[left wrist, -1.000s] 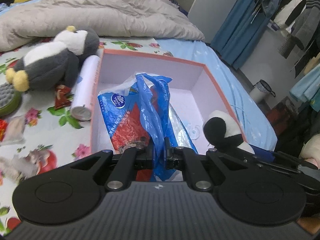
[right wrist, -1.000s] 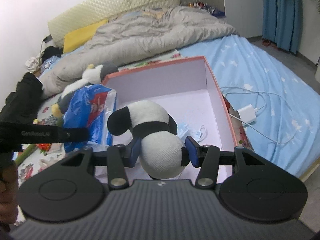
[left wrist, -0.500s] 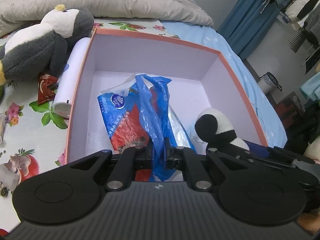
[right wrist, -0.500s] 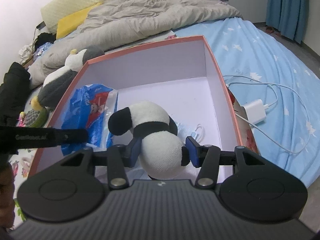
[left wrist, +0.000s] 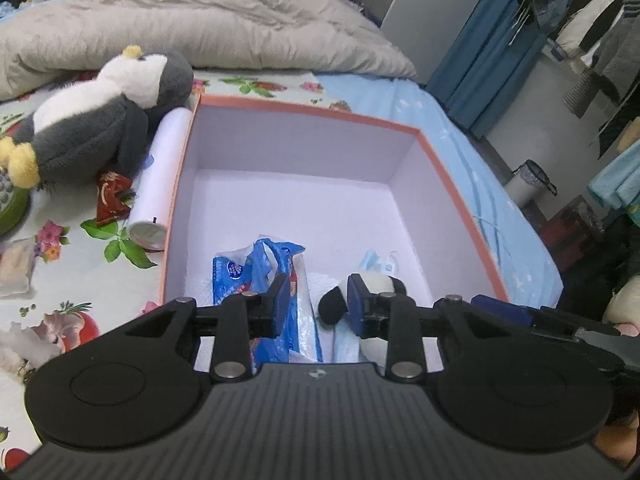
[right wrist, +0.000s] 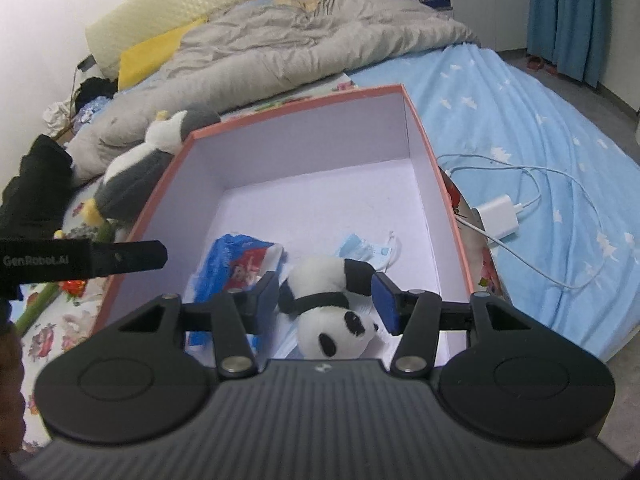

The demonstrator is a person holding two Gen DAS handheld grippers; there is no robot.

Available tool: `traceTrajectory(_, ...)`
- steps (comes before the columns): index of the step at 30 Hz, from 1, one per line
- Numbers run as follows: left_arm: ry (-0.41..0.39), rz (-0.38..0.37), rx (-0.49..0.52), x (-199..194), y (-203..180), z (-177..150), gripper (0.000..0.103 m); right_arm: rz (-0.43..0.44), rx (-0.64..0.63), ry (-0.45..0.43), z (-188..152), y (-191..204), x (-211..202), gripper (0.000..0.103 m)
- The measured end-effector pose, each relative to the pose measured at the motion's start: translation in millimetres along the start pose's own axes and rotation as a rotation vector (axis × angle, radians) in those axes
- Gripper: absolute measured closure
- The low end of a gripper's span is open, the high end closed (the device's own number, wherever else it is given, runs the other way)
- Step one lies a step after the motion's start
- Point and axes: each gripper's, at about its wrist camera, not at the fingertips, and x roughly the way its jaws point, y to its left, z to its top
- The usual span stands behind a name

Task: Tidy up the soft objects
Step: 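Open both grippers to drop tissue pack and panda into the box, then withdraw both tools from the box back over the bed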

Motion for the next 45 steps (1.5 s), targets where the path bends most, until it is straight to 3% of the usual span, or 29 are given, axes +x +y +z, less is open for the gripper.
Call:
traceTrajectory(27,-0.161,-0.052,0.027,-168,-7,-85,0.067,0.009,-0.043,-0.153,-69,54,-129,0.049)
traceTrajectory(45,-0.183,0.004,-0.008,-220,26,-156,0.067,0.063,-0.053,-0.143,-120,83,-150,0.049)
